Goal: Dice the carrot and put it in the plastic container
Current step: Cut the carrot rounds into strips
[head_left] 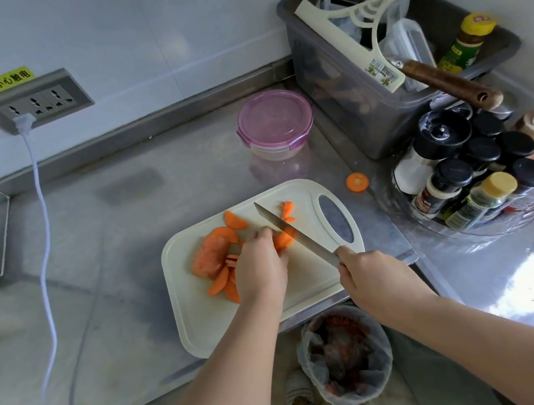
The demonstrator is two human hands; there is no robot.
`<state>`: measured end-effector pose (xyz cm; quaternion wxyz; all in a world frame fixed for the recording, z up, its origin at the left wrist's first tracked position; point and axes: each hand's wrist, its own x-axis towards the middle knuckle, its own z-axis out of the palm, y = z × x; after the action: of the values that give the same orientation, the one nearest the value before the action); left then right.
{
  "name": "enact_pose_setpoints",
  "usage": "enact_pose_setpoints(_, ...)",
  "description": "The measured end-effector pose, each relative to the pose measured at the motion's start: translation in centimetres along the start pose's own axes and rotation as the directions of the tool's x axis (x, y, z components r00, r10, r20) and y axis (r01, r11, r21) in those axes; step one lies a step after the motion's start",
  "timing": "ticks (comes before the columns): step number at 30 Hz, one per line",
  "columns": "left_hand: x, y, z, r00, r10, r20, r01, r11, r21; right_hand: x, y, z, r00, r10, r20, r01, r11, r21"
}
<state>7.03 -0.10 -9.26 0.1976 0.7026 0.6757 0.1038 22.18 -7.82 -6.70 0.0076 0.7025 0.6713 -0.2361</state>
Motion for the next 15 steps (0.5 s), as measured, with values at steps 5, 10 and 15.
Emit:
enact_pose_setpoints(5, 0.03, -0.12, -0.05, 0.999, -0.033, -0.003, 0.033, 0.998, -0.048, -0.24, -0.28, 0.29, 1.000, -0.005, 0.027, 0.006, 1.000, -0.028)
enact_pose_setpoints(10, -0.09, -0.26, 0.02, 1.000, -0.027, -0.005, 0.026, 0.999, -0.047, -0.36, -0.66, 0.18, 0.999, 0.013, 0.051, -0.012, 1.000, -0.027)
enact_pose_setpoints(15, 0.03, -0.37, 0.04, 1.000, -0.021, -0.005, 0.020, 0.999, -0.035, -0.34, -0.75, 0.39, 0.998, 0.020, 0.063, -0.017, 0.998, -0.056)
